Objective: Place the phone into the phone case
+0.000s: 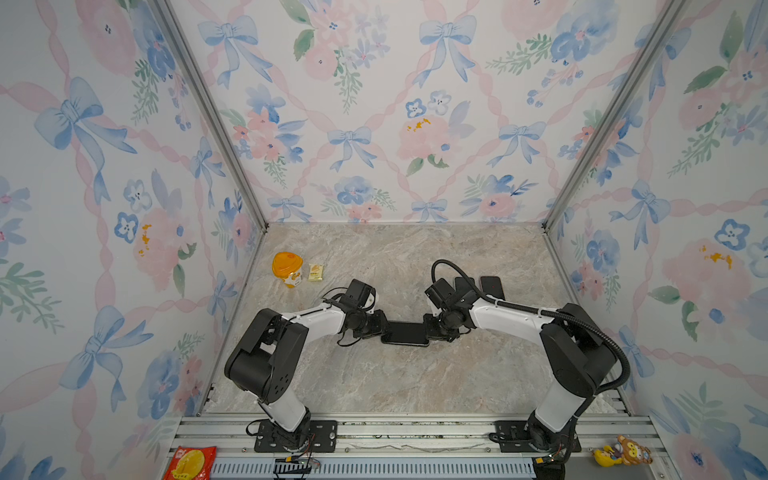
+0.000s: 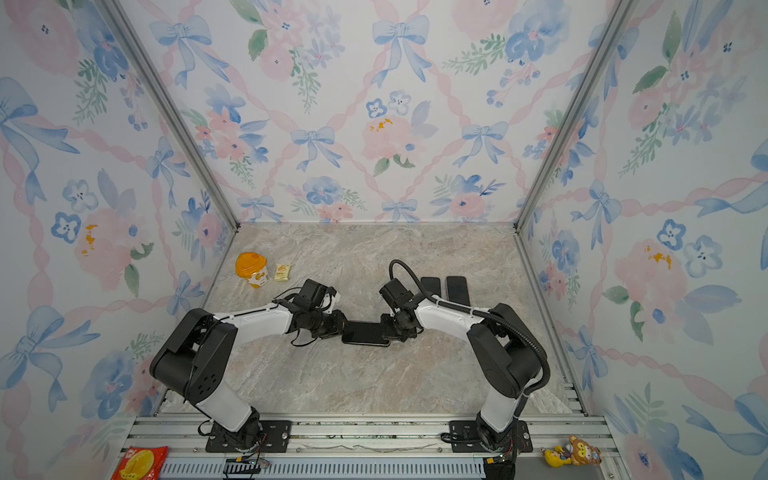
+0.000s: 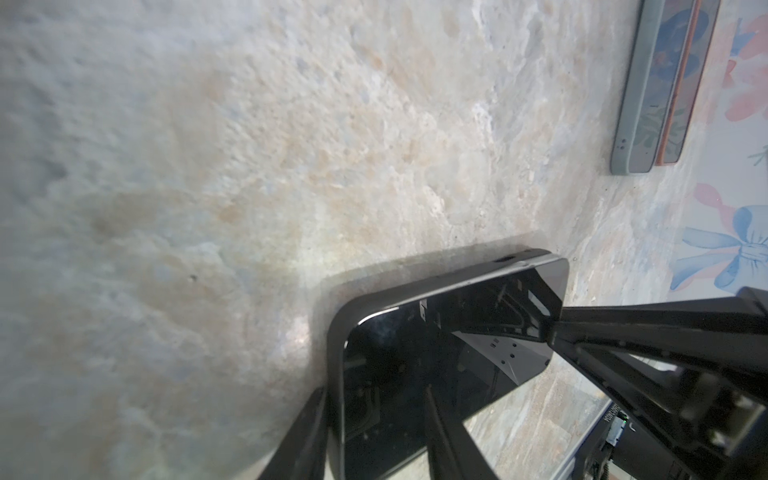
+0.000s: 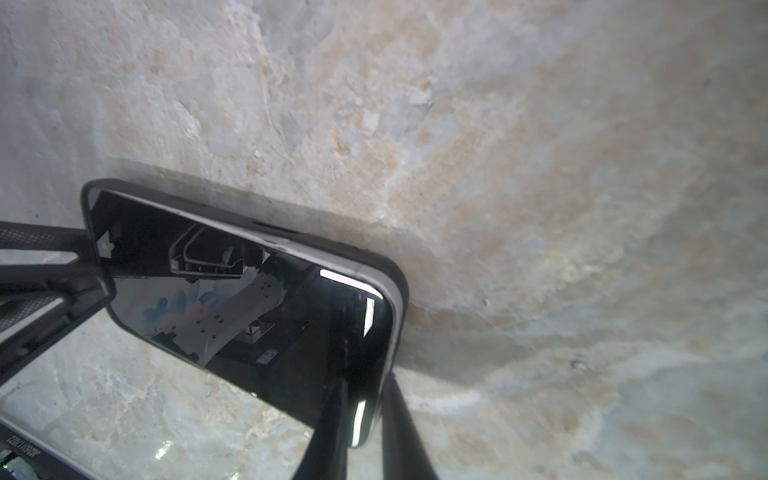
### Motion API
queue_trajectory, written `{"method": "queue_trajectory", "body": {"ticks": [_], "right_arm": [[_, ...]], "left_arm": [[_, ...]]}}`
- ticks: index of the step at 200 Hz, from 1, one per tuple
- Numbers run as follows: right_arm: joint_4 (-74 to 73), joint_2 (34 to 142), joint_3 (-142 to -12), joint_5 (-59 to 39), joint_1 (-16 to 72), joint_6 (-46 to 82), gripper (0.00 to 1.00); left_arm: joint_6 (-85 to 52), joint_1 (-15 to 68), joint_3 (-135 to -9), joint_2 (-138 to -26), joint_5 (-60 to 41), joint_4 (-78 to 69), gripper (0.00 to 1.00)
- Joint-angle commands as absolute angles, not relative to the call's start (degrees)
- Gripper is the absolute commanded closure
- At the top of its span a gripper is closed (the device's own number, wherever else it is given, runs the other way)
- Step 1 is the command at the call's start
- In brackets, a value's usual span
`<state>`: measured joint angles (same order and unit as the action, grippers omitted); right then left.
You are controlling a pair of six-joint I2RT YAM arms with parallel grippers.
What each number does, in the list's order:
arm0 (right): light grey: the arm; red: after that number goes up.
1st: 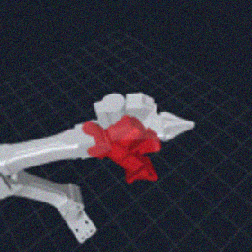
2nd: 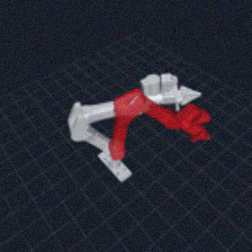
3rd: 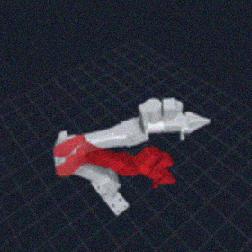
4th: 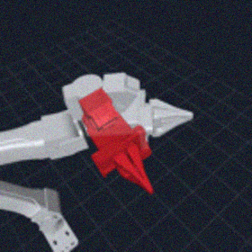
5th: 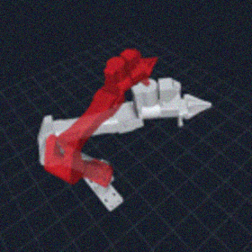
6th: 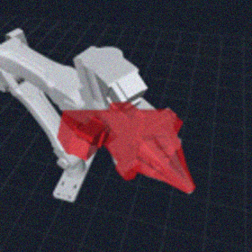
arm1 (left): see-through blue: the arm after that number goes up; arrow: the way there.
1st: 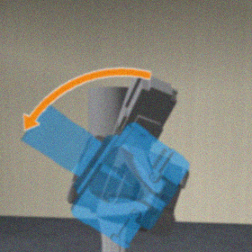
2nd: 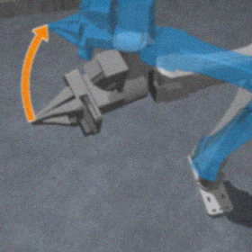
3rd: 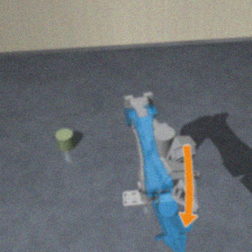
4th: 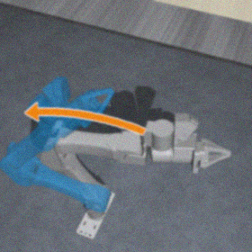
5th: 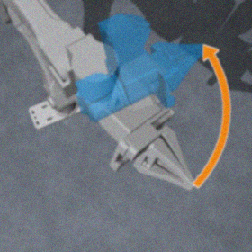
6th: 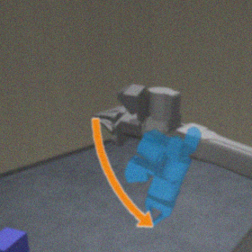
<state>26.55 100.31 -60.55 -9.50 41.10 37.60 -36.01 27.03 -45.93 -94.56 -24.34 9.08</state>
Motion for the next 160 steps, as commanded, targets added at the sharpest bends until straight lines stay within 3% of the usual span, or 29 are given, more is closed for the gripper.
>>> {"method": "queue_trajectory", "body": {"ticks": [1,99,160], "right_arm": [[16.61,106.07,-58.12,-16.82,45.06,38.95,0.85],[11.70,106.15,-54.34,-18.34,45.07,41.61,0.86],[20.92,100.38,-56.85,-12.34,41.68,36.19,0.84]], "left_arm": [[-35.50,29.40,-46.54,-97.22,-27.67,6.81,0.61],[-42.69,27.79,-39.10,-94.13,-38.31,-5.69,0.57],[-40.70,24.90,-36.15,-90.27,-33.86,-0.79,0.55]]}}
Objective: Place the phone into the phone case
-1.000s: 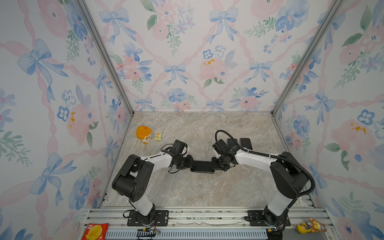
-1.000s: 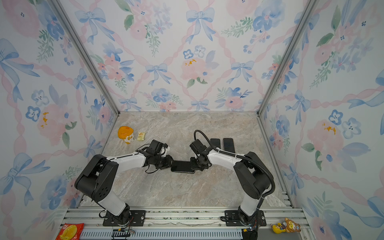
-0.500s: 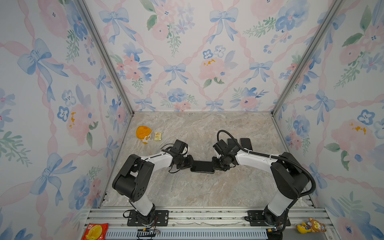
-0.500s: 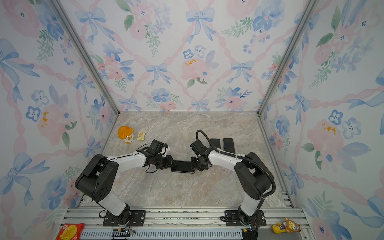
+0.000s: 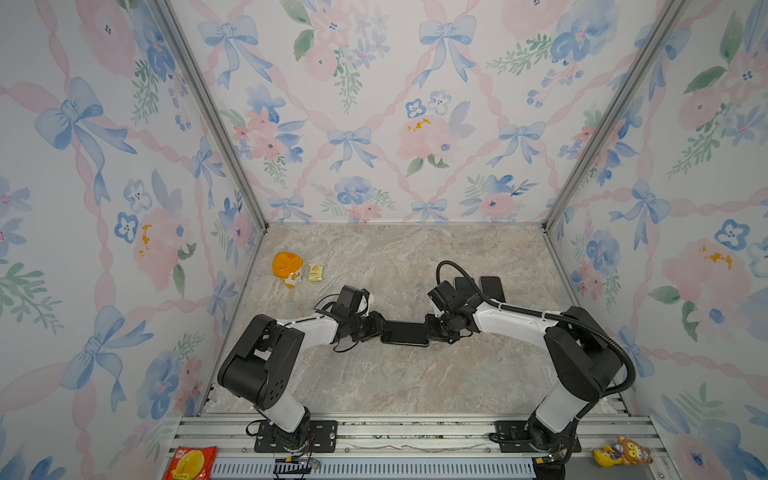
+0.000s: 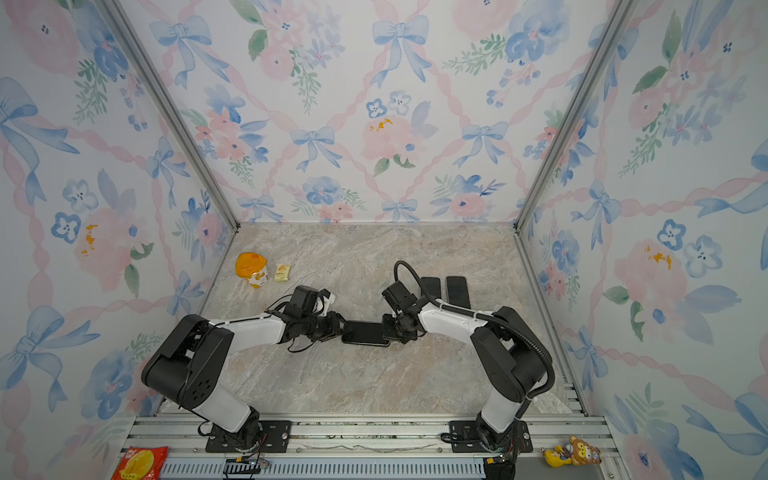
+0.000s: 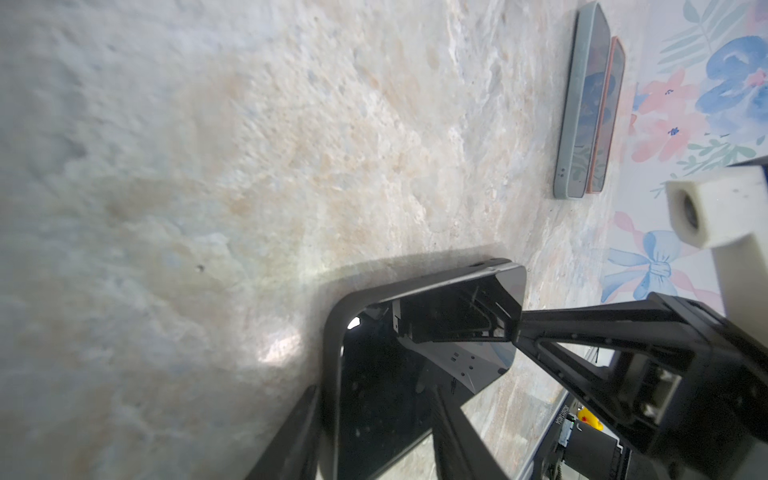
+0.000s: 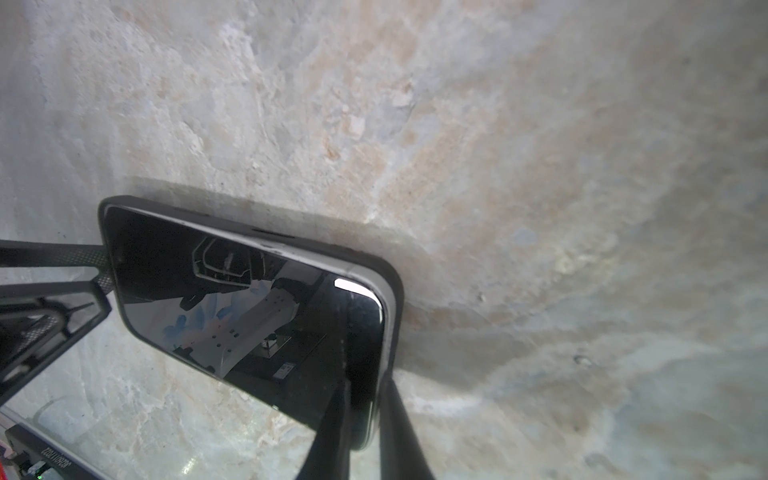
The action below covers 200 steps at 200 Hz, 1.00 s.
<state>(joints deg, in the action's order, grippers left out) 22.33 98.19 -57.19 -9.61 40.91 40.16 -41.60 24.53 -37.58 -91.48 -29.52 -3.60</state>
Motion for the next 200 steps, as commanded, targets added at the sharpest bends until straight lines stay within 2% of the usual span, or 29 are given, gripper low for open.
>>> {"method": "queue_trajectory", "body": {"ticks": [1,26,61,71,127,200], "right_arm": [[21.10,100.25,-56.99,-12.19,41.63,36.20,0.84],[25.07,97.37,-58.10,-9.07,40.44,33.91,0.80],[24.71,95.09,-54.86,-7.08,40.51,37.87,0.69],[23.63,93.53,-53.64,-7.75,40.50,38.65,0.68],[20.51,94.03,-51.59,-9.29,41.74,39.85,0.75],[15.74,96.49,-49.74,-13.64,42.27,41.65,0.83]], "left_arm": [[-40.66,24.90,-36.09,-90.22,-33.72,-0.66,0.55],[-39.80,24.43,-35.09,-89.42,-31.91,0.61,0.54],[-39.35,24.38,-33.97,-88.46,-31.39,1.46,0.53],[-39.33,24.35,-33.68,-88.04,-31.12,1.56,0.53],[-39.38,24.43,-32.78,-87.81,-31.68,1.56,0.53],[-40.38,24.61,-32.50,-88.72,-33.35,-0.06,0.57]]}}
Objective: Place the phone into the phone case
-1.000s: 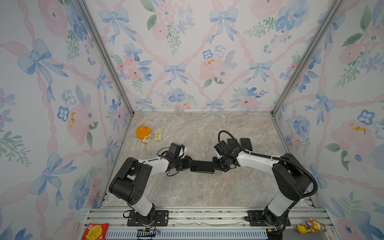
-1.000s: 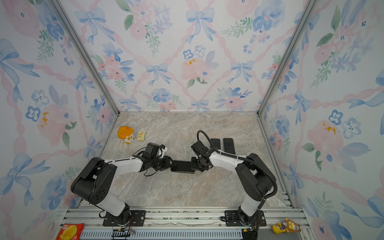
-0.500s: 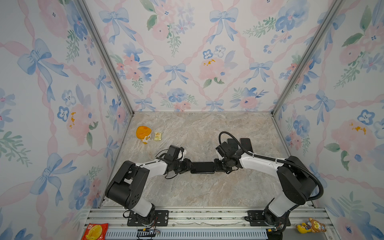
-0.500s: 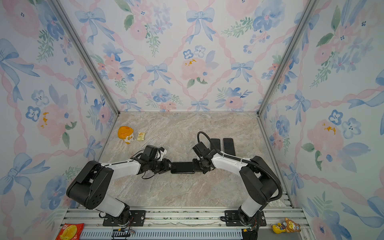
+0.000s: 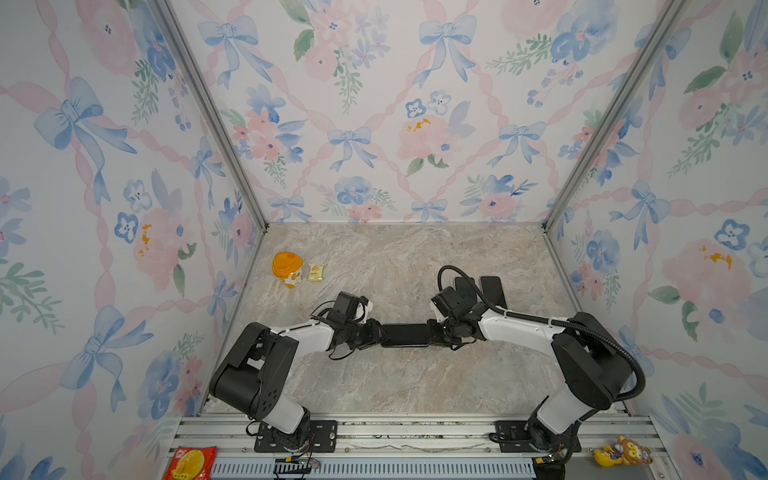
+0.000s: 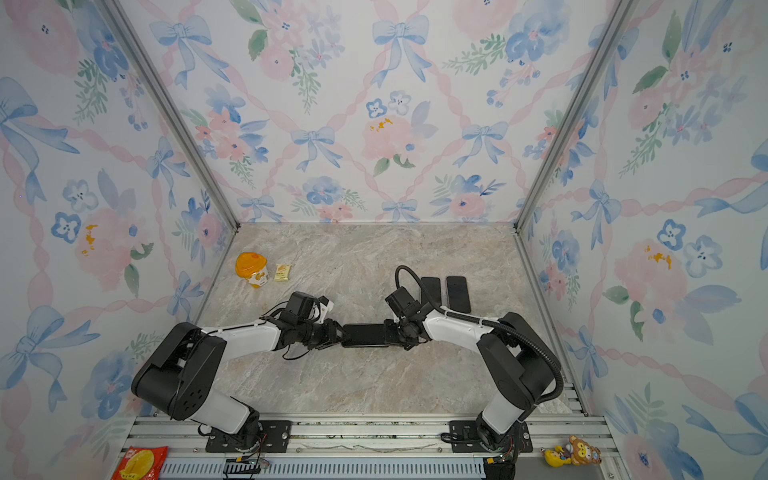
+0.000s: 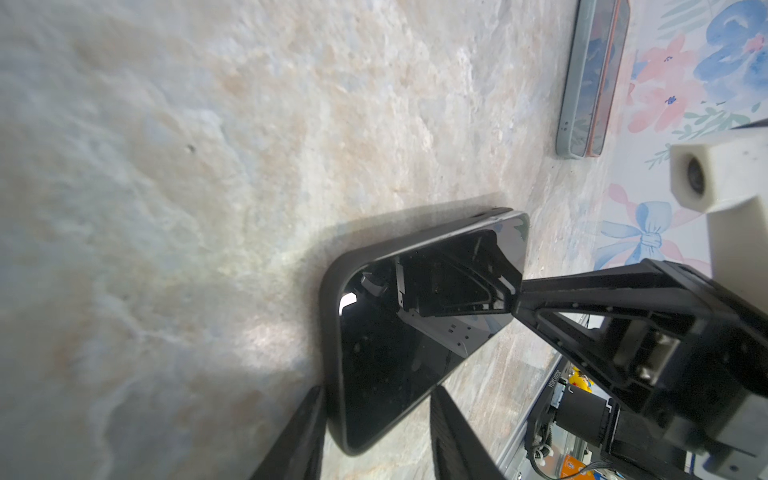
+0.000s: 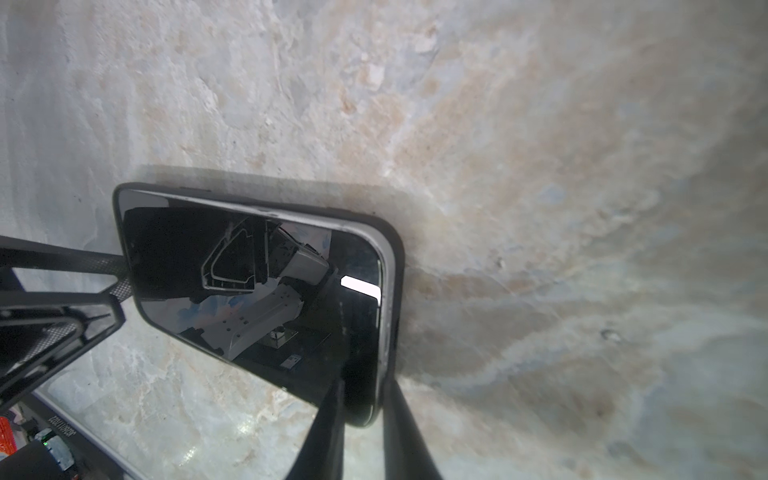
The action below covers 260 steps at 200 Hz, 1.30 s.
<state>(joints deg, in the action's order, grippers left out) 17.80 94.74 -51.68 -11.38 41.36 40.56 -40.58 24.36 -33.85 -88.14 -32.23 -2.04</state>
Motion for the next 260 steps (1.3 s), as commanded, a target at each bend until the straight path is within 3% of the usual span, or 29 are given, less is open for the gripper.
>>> {"method": "queue_trajectory", "body": {"ticks": [1,260], "right_arm": [[15.69,96.46,-49.75,-13.67,42.27,41.70,0.83],[16.57,103.77,-49.59,-9.19,48.72,41.99,0.85]], "left_arm": [[-40.41,24.61,-32.47,-88.74,-33.37,-0.08,0.57],[-41.80,25.05,-32.21,-90.68,-34.76,-3.51,0.58]]}}
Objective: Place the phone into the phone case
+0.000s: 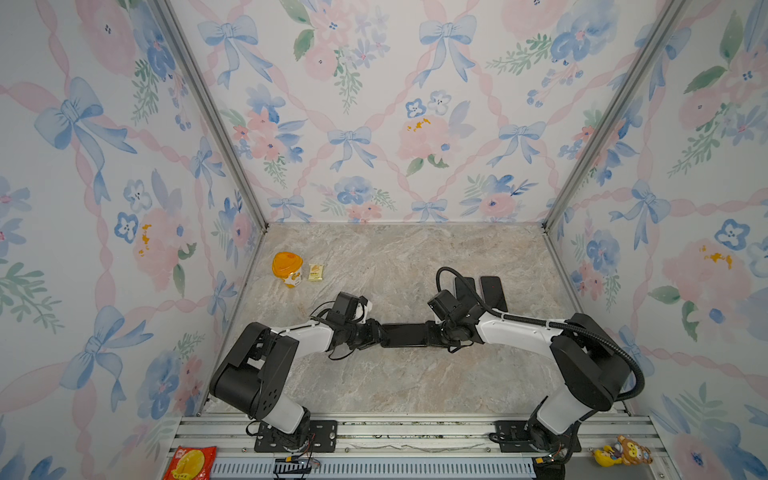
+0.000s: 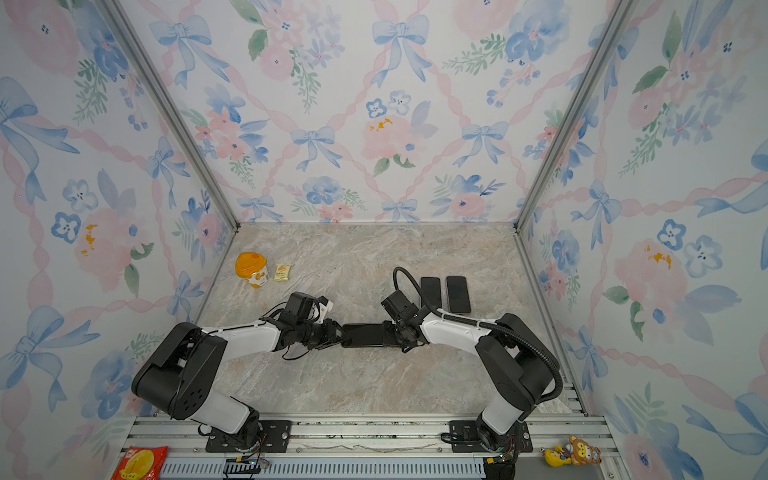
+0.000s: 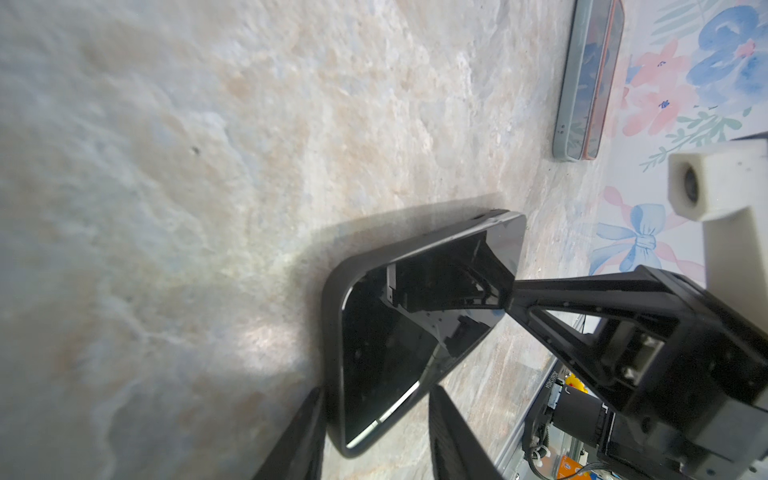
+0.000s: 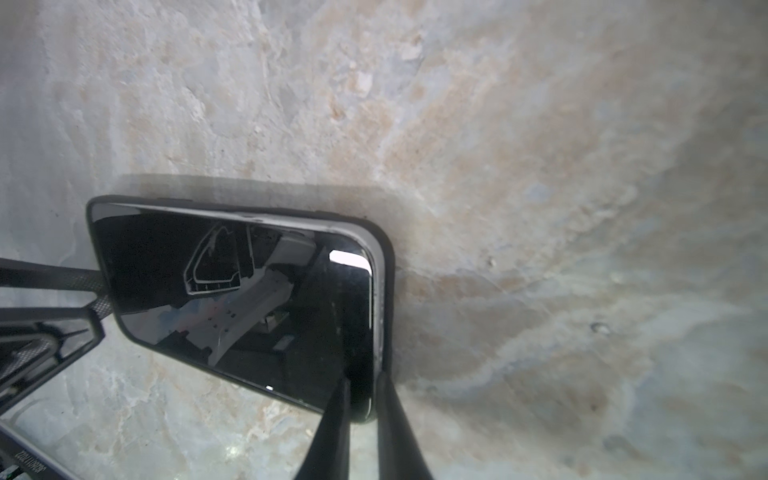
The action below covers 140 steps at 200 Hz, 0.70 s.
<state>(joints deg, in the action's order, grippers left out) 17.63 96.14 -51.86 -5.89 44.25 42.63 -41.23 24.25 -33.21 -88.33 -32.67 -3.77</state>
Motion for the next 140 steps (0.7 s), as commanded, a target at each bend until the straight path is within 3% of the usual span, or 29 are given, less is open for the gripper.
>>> {"method": "queue_trajectory", "body": {"ticks": [1,42,100,140], "right_arm": [[16.55,103.78,-49.62,-9.17,48.70,42.00,0.85],[16.55,104.45,-49.70,-8.79,49.21,42.11,0.86],[24.09,95.93,-53.01,-5.20,47.93,39.58,0.84],[28.50,83.46,-55.46,-3.87,45.41,35.33,0.65]], "left_arm": [[-41.82,25.14,-32.19,-90.65,-34.78,-3.51,0.58],[-41.86,25.18,-32.16,-90.78,-34.87,-3.63,0.58],[-40.87,24.32,-31.90,-88.63,-33.09,-1.43,0.58],[-40.73,20.46,-30.69,-81.71,-32.67,2.99,0.53]]}}
